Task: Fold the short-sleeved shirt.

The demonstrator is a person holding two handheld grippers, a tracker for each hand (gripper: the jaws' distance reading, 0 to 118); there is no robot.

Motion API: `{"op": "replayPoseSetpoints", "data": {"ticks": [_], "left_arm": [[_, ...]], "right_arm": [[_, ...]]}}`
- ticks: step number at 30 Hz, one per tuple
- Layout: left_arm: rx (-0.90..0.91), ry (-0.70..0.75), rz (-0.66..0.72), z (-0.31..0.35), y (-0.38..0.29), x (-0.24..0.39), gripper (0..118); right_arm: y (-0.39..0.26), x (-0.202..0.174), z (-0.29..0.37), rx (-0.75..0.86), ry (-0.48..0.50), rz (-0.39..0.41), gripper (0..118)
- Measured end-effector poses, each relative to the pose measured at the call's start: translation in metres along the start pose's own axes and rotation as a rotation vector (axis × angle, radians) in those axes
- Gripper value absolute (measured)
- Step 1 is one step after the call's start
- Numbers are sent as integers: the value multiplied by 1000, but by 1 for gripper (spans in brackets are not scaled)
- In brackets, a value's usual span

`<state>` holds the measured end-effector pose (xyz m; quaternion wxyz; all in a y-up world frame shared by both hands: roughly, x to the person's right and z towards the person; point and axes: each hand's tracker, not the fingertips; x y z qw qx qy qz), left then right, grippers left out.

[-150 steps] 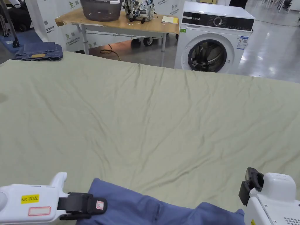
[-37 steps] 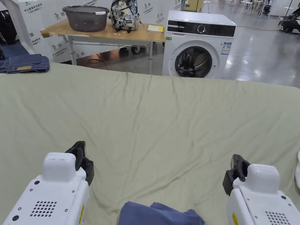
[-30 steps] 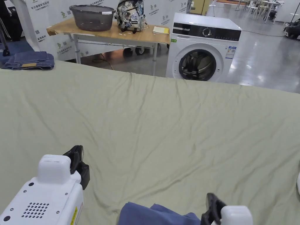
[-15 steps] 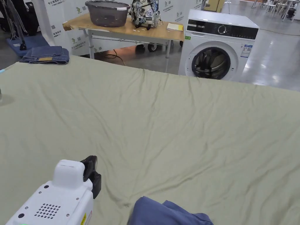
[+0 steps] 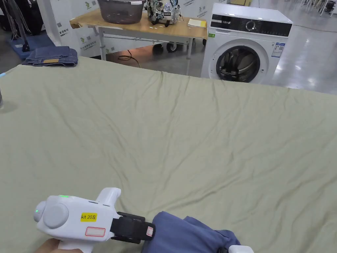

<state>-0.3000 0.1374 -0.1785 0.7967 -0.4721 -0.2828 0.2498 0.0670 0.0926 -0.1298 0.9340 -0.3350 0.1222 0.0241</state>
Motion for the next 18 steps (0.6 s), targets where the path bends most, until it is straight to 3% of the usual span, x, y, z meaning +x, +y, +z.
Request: {"op": "replayPoseSetpoints", "data": {"ticks": [2,9,12,13,15,17,18], "left_arm": [[-38,-87,50,-14,-4,4,83],[-131,-242,166,-64,-12,-21,84],[-64,-336,197,-73,-18,-19,82],[-60,-347,225,-77,-20,-19,74],[-65,-327,239,-84,-20,-31,21],[-58,-250,266,-88,-25,-37,18],[-51,-323,323,-87,-28,-36,18]], "right_arm": [[2,0,0,-7,0,-5,0],[6,2,-1,-29,6,-7,0],[5,2,-1,-27,4,-5,0],[5,1,-1,-27,3,-5,0],[5,2,-1,-28,2,-2,0],[6,3,0,-28,10,-6,0],[7,3,1,-30,11,-5,0]]}}
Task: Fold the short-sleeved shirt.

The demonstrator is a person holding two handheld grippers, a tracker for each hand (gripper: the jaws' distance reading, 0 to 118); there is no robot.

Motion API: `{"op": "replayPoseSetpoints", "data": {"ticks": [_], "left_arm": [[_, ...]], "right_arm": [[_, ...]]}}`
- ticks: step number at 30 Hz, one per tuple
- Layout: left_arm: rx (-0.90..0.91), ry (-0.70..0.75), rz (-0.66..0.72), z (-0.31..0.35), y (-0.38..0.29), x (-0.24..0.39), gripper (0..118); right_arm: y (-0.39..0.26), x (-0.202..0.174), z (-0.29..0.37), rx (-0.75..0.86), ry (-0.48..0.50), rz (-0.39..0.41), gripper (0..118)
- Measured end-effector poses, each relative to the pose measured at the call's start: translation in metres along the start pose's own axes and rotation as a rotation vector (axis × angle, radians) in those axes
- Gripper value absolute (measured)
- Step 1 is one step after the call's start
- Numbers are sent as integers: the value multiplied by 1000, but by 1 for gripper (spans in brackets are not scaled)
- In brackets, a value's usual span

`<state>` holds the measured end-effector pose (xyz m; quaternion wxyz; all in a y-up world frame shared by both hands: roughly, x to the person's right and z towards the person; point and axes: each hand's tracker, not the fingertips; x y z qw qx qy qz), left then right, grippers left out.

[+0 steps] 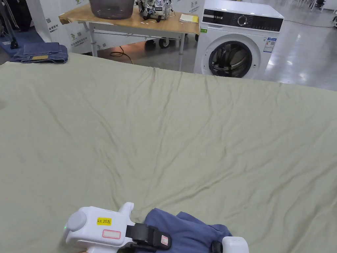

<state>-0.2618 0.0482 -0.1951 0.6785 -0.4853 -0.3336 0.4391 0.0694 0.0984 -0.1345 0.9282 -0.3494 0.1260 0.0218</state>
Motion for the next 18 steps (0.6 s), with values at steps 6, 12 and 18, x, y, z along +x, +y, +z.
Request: {"op": "replayPoseSetpoints", "data": {"ticks": [6,12,18], "left_arm": [[25,-9,-38,9,-5,15,17],[68,-31,-76,40,11,31,16],[125,30,-142,115,42,44,16]], "right_arm": [[6,-4,6,13,-2,28,0],[32,-8,14,81,-14,57,0],[66,-5,14,140,-21,71,0]]}}
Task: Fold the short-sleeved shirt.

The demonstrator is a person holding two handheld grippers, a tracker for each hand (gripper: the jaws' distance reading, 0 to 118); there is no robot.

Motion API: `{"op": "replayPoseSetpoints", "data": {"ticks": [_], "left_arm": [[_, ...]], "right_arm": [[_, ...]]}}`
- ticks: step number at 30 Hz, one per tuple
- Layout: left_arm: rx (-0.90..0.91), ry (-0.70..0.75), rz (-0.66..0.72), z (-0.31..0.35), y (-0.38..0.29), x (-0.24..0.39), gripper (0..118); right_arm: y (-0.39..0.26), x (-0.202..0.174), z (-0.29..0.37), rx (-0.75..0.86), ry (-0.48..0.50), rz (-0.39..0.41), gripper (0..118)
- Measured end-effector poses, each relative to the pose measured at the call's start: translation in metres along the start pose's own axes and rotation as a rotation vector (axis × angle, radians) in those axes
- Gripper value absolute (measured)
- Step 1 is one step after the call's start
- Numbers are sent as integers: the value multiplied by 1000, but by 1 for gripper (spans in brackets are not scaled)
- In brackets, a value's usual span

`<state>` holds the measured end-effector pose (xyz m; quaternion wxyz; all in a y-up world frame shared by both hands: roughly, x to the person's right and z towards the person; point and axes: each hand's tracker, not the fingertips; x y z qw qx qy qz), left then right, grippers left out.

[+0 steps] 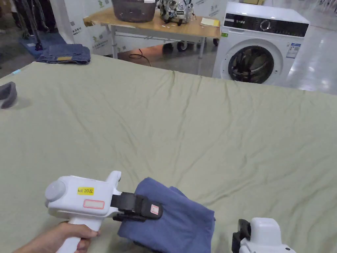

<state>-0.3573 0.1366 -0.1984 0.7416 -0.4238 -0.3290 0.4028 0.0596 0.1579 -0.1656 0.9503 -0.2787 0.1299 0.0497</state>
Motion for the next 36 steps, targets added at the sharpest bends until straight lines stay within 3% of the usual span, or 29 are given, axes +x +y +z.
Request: {"op": "replayPoseSetpoints", "data": {"ticks": [13,17,26,33,36], "left_arm": [[114,409,64,224,69,-47,16],[128,533,84,261,66,-32,16],[74,705,106,252,62,-33,16],[82,748,142,259,63,-40,16],[80,798,120,268,69,-51,26]], "right_arm": [[18,2,-9,22,-21,9,0],[16,-1,-10,9,-23,10,0],[15,-2,-11,-3,-31,15,0],[14,1,-9,2,-38,16,0],[14,3,-8,3,-37,11,0]]}}
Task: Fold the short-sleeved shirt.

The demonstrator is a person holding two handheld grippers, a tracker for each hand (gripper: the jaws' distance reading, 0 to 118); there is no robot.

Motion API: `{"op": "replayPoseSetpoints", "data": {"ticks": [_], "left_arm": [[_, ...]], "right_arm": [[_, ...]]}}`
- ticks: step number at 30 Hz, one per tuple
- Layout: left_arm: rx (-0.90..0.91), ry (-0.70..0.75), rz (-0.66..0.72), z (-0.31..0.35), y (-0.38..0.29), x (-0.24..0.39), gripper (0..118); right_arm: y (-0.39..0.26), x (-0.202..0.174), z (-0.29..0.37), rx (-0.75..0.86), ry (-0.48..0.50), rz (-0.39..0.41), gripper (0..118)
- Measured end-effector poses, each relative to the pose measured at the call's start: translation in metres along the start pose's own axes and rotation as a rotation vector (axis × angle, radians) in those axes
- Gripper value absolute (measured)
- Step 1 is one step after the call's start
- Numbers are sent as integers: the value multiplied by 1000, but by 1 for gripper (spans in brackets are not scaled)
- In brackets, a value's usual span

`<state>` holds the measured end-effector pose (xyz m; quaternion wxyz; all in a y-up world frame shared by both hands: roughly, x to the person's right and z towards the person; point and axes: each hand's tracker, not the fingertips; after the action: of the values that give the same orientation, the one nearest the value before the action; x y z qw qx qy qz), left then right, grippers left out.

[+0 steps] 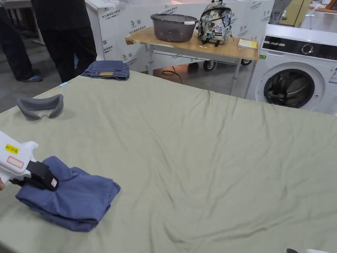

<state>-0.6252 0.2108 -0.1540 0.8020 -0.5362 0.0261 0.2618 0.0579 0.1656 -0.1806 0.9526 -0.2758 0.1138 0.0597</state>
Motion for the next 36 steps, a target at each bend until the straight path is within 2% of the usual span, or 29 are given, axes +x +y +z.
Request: {"op": "replayPoseSetpoints", "data": {"ticks": [2,5,10,13,15,17,21,25,28,36], "left_arm": [[5,51,-17,2,0,3,38],[34,100,-10,12,0,1,68],[218,258,-32,42,-3,10,69],[250,203,-41,44,-10,24,69],[288,175,-116,38,-17,40,68],[309,156,-175,28,-26,59,60],[352,86,-250,-3,-33,87,24],[452,64,-334,-25,-50,136,4],[521,23,-393,-41,-65,178,0],[719,40,-507,-66,-111,300,0]], "right_arm": [[0,1,1,1,0,0,0],[1,2,2,5,0,-3,0],[2,5,4,15,-1,-7,0],[3,6,3,21,0,-11,0],[4,6,3,25,2,-16,0],[5,6,3,31,0,-16,0],[10,8,3,48,-10,-28,0],[18,12,2,67,-25,-44,0],[26,16,2,88,-41,-55,0],[48,29,5,165,-89,-84,0]]}}
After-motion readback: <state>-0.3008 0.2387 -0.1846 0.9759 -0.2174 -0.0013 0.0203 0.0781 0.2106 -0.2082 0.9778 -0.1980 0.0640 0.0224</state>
